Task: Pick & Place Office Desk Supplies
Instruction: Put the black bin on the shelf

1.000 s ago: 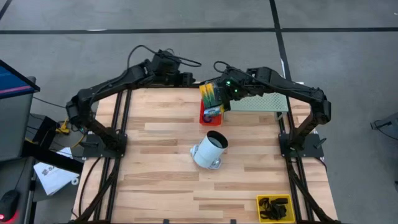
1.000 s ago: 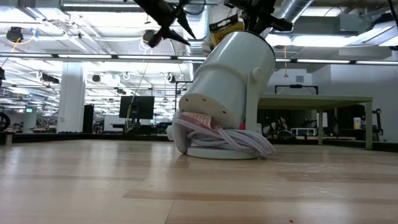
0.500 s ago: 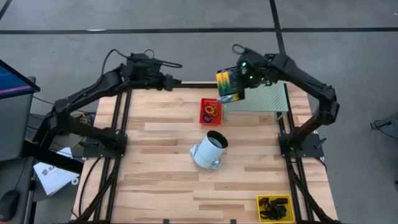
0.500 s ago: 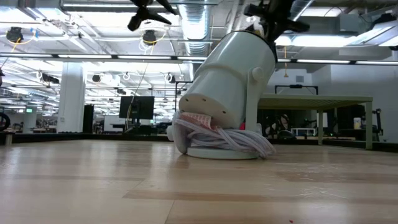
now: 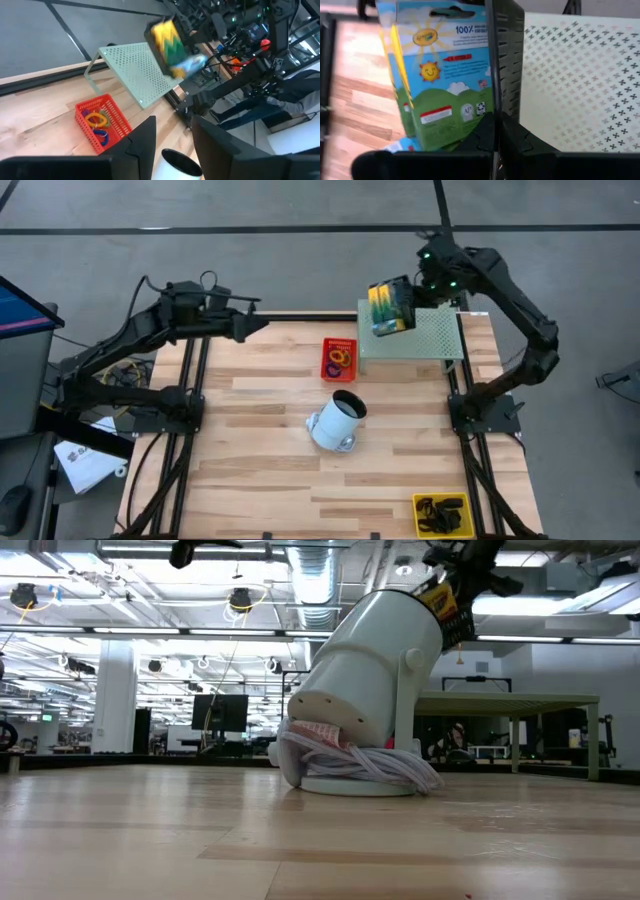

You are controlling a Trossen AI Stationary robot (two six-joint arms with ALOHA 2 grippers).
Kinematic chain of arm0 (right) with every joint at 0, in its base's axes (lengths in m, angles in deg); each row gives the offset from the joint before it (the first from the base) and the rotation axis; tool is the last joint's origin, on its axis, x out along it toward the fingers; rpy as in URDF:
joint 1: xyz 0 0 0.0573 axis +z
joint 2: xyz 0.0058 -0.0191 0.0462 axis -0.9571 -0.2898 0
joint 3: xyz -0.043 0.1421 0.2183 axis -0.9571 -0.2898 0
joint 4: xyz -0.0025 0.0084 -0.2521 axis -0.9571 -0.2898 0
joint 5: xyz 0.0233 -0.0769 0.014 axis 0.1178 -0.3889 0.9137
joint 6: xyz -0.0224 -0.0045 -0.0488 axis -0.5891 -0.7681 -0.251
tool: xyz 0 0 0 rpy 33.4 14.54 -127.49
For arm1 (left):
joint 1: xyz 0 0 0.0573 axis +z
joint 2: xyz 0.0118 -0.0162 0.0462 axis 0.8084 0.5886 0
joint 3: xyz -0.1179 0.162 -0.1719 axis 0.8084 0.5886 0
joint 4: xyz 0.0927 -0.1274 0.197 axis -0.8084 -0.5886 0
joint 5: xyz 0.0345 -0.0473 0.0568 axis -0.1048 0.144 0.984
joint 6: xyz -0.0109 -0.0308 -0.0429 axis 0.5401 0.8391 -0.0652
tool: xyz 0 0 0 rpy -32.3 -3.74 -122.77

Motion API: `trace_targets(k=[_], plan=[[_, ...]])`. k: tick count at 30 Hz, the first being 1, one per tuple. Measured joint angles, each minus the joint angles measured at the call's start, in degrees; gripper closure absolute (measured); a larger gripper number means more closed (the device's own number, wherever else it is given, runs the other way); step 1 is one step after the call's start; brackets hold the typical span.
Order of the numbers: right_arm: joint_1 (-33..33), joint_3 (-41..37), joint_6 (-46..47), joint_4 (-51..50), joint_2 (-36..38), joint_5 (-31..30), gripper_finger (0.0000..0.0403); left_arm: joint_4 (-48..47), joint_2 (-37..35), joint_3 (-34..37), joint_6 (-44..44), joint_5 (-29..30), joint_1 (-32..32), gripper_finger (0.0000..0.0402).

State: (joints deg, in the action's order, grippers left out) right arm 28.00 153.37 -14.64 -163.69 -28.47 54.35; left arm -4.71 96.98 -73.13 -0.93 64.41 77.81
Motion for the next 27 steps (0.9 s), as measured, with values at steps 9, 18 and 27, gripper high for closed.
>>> trace_targets(k=[9, 18, 27], plan=[[-10.28, -7.52, -4.56, 0.48, 6.66, 8.89, 0.0399, 0.28, -0.41, 0.99, -0.04, -0.01, -1.22, 0.0280], [-20.57, -26.18, -6.92, 9.80, 14.57, 19.85, 0.0399, 2.20, 0.26, 1.01, 0.32, -0.31, -1.43, 0.0280], [-28.70, -33.85, -10.40, 12.60, 18.00, 23.48, 0.0399, 2.54, 0.27, 1.01, 1.36, -0.30, -1.43, 0.0280]])
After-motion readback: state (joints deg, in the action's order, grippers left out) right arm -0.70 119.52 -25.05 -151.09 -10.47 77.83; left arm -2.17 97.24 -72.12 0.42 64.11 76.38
